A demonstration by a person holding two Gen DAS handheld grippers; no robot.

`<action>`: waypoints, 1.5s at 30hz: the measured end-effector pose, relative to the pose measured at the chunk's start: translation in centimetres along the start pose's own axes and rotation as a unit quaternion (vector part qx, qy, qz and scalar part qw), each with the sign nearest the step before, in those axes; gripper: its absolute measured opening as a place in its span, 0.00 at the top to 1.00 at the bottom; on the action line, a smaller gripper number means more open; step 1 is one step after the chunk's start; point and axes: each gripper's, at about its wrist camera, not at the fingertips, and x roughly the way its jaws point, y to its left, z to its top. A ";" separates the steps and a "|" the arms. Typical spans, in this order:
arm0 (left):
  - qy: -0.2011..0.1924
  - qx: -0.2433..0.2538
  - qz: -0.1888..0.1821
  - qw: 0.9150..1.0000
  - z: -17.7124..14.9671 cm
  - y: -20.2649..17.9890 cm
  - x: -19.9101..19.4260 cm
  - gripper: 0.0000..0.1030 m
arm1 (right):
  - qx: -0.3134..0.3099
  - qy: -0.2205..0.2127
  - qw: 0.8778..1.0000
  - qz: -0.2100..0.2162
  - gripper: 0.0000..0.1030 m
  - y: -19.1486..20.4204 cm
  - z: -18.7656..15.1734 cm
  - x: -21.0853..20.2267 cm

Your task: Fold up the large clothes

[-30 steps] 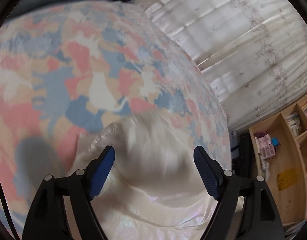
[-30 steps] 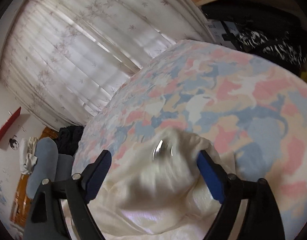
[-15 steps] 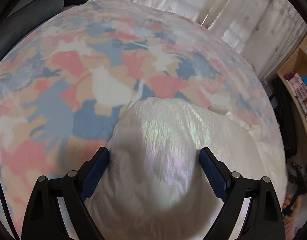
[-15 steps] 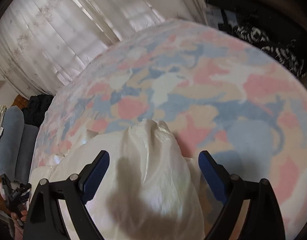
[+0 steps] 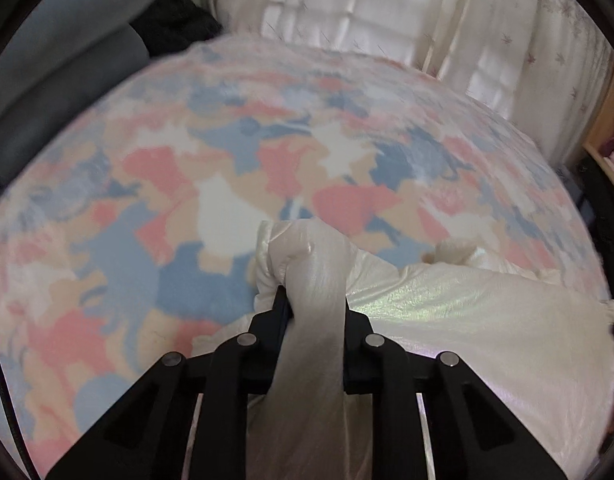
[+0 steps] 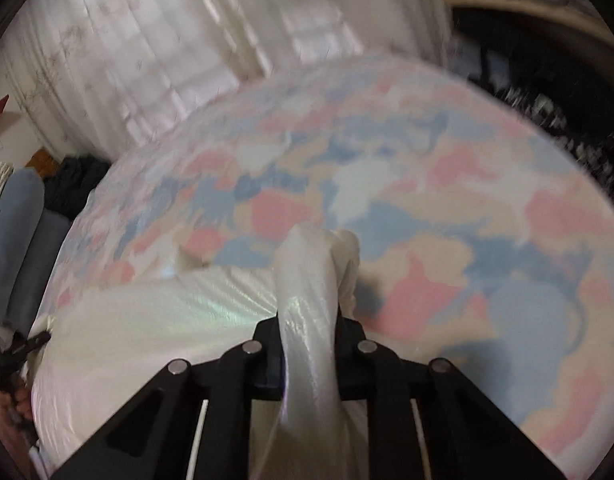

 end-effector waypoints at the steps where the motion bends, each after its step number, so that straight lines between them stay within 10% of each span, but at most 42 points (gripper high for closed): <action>1: -0.005 0.002 0.017 1.000 -0.1 -0.5 0.3 0.83 | 0.004 -0.009 1.000 -0.007 0.86 0.0 0.2 -0.1; 7: -0.016 0.027 0.122 0.992 -1.1 -2.8 3.7 0.71 | -0.002 0.025 0.993 -0.119 0.85 -0.4 -1.1 5.4; 12: -0.023 0.033 0.144 0.989 -1.5 -3.6 5.4 0.65 | 0.040 0.014 0.992 -0.117 0.82 -2.3 -1.9 6.9; 20: -0.020 0.007 0.121 0.992 -2.2 -2.6 5.7 0.57 | 0.086 0.016 0.992 -0.095 0.58 -3.6 -2.4 6.8; 28: -0.013 -0.010 0.073 0.997 0.4 -1.1 0.2 0.55 | 0.052 0.028 0.991 -0.117 0.57 -1.4 0.0 2.1; 37: -0.053 0.065 0.009 0.996 0.2 -7.7 -7.7 0.41 | -0.026 -0.019 0.999 -0.034 0.57 9.0 1.3 -5.0; 45: -0.035 0.087 -0.015 0.995 -4.4 -14.3 -3.8 0.41 | -0.065 0.007 0.998 0.005 0.57 17.5 -2.7 -0.4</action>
